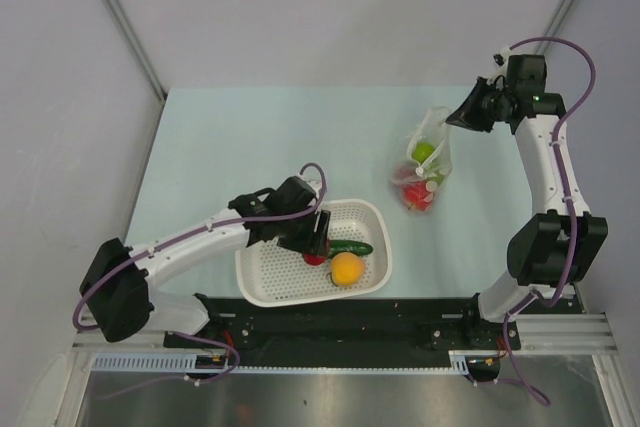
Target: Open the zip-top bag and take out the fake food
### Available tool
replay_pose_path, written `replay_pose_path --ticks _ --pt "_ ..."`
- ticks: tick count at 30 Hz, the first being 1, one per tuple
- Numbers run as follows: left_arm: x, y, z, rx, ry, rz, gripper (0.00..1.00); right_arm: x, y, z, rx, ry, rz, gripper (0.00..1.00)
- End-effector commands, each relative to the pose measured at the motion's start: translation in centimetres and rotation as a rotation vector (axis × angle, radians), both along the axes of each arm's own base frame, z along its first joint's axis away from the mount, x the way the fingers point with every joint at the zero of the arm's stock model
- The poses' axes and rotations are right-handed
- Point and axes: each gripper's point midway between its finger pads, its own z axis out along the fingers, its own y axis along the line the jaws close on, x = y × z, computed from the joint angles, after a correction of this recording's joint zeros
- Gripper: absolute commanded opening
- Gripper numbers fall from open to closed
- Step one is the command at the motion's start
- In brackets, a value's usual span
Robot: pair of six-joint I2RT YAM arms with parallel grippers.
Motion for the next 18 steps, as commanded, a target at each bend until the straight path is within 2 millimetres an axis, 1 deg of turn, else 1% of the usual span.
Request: replay_pose_path --ticks 1,2,4,6,7,8,9,10,11,12,14,15,16,17,18 --pt "0.0 -0.4 0.5 -0.013 -0.014 -0.001 0.74 0.6 0.6 1.8 -0.002 -0.056 0.034 0.00" --pt "0.0 -0.9 1.2 -0.034 -0.041 -0.022 0.80 0.5 0.7 1.9 0.002 -0.055 0.039 0.00" --pt "0.6 -1.6 3.1 -0.072 -0.100 -0.049 0.81 0.5 1.1 1.9 0.002 -0.057 0.047 0.00" --pt "1.6 -2.8 5.2 -0.126 -0.162 -0.078 0.87 0.3 1.3 1.9 0.001 -0.057 0.050 0.00" --pt "1.9 -3.3 5.6 -0.136 -0.172 -0.092 0.89 0.2 1.4 2.0 0.001 -0.059 0.053 0.00" --pt "2.1 -3.8 6.1 -0.150 -0.176 -0.105 0.89 0.2 1.5 1.9 -0.001 -0.055 0.053 0.00" --pt "2.7 -4.4 7.4 -0.163 -0.206 -0.116 0.89 0.1 1.6 1.9 0.001 -0.054 0.055 0.00" --pt "3.1 -4.9 7.4 -0.163 -0.210 -0.119 0.88 0.1 1.7 2.1 0.001 -0.059 0.057 0.00" --pt "3.7 -5.8 8.2 -0.195 -0.234 -0.124 0.84 0.0 1.8 2.1 0.002 -0.056 0.057 0.00" --pt "4.5 -6.7 9.7 -0.228 -0.273 -0.133 0.81 -0.1 1.9 2.3 0.001 -0.060 0.057 0.00" --pt "6.2 -8.5 10.9 -0.264 -0.319 -0.141 0.74 -0.3 1.9 2.1 0.002 -0.053 0.056 0.00" --pt "7.1 -9.9 13.4 -0.310 -0.363 -0.154 0.71 -0.4 1.9 2.1 0.001 -0.051 0.055 0.00" --pt "8.2 -11.1 13.2 -0.313 -0.368 -0.162 0.69 -0.4 2.0 2.1 0.000 -0.048 0.055 0.00" --pt "8.8 -12.0 13.8 -0.327 -0.380 -0.171 0.63 -0.6 2.0 2.0 -0.003 -0.043 0.055 0.00" --pt "9.9 -13.3 16.5 -0.372 -0.427 -0.181 0.61 -0.6 2.0 2.1 -0.006 -0.048 0.056 0.00"
